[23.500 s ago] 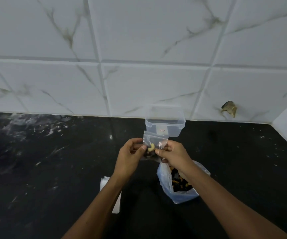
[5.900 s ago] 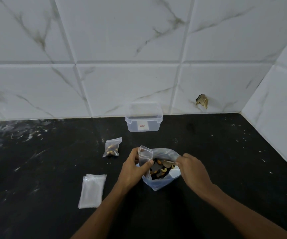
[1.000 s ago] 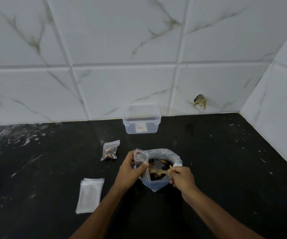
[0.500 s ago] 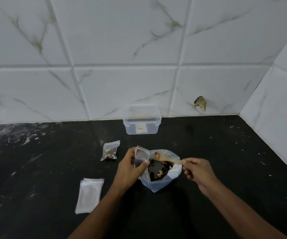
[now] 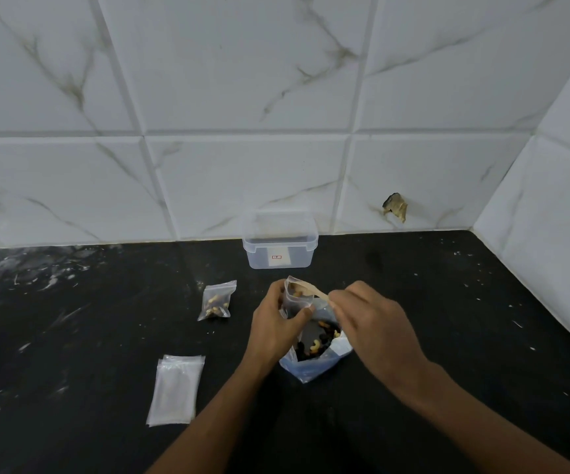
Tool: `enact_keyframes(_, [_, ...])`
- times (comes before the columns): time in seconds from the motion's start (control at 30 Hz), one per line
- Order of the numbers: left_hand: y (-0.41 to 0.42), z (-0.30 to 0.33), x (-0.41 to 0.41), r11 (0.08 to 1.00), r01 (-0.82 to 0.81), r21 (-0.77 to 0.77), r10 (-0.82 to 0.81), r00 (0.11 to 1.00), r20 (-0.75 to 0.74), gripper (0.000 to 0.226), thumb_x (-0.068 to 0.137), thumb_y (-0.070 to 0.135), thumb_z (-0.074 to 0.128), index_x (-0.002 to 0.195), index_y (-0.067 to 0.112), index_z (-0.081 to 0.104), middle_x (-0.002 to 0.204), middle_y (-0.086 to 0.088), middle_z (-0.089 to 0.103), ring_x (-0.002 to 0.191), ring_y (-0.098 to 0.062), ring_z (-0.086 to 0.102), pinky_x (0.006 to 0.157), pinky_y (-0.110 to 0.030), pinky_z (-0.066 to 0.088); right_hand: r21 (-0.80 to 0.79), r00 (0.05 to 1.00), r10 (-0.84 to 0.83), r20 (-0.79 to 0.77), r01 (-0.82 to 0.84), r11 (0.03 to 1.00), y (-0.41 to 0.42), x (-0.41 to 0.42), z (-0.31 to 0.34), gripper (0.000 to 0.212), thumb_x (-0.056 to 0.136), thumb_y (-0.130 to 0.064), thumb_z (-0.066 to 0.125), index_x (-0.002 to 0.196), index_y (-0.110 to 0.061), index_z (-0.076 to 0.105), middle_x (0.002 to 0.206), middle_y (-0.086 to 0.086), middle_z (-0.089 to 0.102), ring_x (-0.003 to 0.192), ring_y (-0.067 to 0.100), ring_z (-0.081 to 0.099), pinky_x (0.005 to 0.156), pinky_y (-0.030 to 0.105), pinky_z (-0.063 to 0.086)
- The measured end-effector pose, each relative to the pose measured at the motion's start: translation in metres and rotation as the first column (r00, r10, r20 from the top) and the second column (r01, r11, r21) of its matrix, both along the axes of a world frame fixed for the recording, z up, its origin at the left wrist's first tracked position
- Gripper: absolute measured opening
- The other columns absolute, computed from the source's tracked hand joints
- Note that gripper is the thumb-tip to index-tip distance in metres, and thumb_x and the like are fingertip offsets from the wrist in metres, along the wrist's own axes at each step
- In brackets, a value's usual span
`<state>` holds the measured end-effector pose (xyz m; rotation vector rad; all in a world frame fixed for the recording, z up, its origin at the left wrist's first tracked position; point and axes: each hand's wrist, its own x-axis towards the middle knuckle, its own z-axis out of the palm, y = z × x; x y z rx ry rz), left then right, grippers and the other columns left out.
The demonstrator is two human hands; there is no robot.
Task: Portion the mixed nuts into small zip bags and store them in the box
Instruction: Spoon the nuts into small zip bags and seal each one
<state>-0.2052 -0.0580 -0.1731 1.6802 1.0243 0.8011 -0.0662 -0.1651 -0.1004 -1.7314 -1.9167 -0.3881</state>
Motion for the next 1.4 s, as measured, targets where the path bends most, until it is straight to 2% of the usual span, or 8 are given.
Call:
enact_keyframes(0.2, [0.002,0.001,-0.002,1.0,-0.007,-0.014,0.007,0.999,0.039,0.037,0.085,0.024,0.075,0.112,0.039,0.055,0.106,0.016,0.069,0.097,0.011,0.061,0.075,-0.005,0.047,0.043,0.981,0.038,0.19,-0.047,0.998,-0.003,-0.002,-0.004,0.023,0.09,-0.012,0.047,0.086,-0.01,0.069,0.073,0.001,0.057,0.054,0.008,0.05,0.049,0.017,0.045])
enact_keyframes(0.33, [0.001,0.0,-0.006,0.999,-0.021,-0.033,0.022,0.999,0.05,0.041,0.084,0.026,0.076,0.118,0.035,0.055,0.107,0.015,0.068,0.096,0.009,0.062,0.074,-0.005,0.048,0.134,0.986,-0.032,-0.165,0.054,0.99,-0.004,0.001,0.003,0.012,0.09,-0.008,0.058,0.09,-0.008,0.07,0.079,0.001,0.061,0.063,0.008,0.056,0.058,0.019,0.051])
enact_keyframes(0.47, [0.001,-0.005,-0.017,0.998,-0.021,-0.057,0.023,0.999,0.039,0.045,0.083,0.03,0.078,0.118,0.04,0.052,0.11,0.018,0.067,0.099,0.01,0.062,0.077,-0.015,0.051,-0.068,0.701,-0.286,-0.654,0.321,0.945,-0.005,0.008,0.002,0.014,0.09,-0.01,0.062,0.098,-0.013,0.072,0.077,-0.008,0.064,0.063,0.0,0.06,0.062,0.007,0.046])
enact_keyframes(0.67, [-0.002,-0.006,-0.028,0.998,-0.049,-0.047,0.051,0.997,0.056,0.042,0.083,0.028,0.078,0.112,0.043,0.052,0.106,0.019,0.068,0.097,0.007,0.064,0.081,-0.017,0.051,-0.502,0.462,-0.576,-0.674,0.285,0.816,-0.009,0.017,-0.056,0.016,0.096,-0.013,0.055,0.099,-0.013,0.07,0.076,-0.004,0.064,0.063,0.006,0.062,0.054,0.013,0.04])
enact_keyframes(0.87, [-0.008,0.0,-0.025,0.999,-0.03,-0.035,0.032,0.998,0.058,0.043,0.083,0.027,0.078,0.113,0.043,0.052,0.106,0.021,0.067,0.098,0.01,0.062,0.079,-0.011,0.049,-0.607,0.547,-0.652,-0.525,0.296,0.738,-0.007,0.01,-0.089,0.018,0.096,-0.02,0.056,0.082,-0.024,0.065,0.077,-0.003,0.064,0.067,0.008,0.062,0.063,0.026,0.055])
enact_keyframes(1.0, [-0.012,0.003,-0.022,0.999,-0.014,-0.034,0.016,0.998,0.065,0.044,0.083,0.023,0.078,0.114,0.04,0.051,0.109,0.016,0.066,0.099,0.008,0.063,0.077,-0.006,0.048,-0.462,0.759,-0.586,-0.284,0.427,0.777,-0.01,0.004,-0.08,0.023,0.091,-0.031,0.062,0.113,-0.026,0.065,0.106,-0.004,0.057,0.093,0.007,0.052,0.079,0.025,0.05])
enact_keyframes(1.17, [-0.019,0.009,-0.01,1.0,-0.013,0.025,0.011,0.998,0.069,0.044,0.081,0.02,0.078,0.114,0.035,0.053,0.106,0.013,0.067,0.098,0.005,0.063,0.079,-0.008,0.048,-0.361,0.684,-0.32,-0.655,0.088,0.928,0.006,-0.02,-0.045,0.031,0.088,-0.034,0.066,0.118,-0.027,0.063,0.108,-0.014,0.059,0.103,0.002,0.057,0.088,0.024,0.051])
enact_keyframes(1.4, [-0.021,0.02,-0.007,0.998,0.059,0.001,-0.059,0.993,0.097,0.05,0.083,0.018,0.078,0.122,0.031,0.048,0.109,0.014,0.063,0.099,0.013,0.059,0.075,-0.005,0.048,-0.296,0.648,-0.291,-0.704,0.104,0.949,0.022,-0.024,-0.028,0.01,0.094,-0.021,0.06,0.097,-0.02,0.069,0.085,-0.009,0.068,0.078,-0.001,0.063,0.065,0.011,0.049])
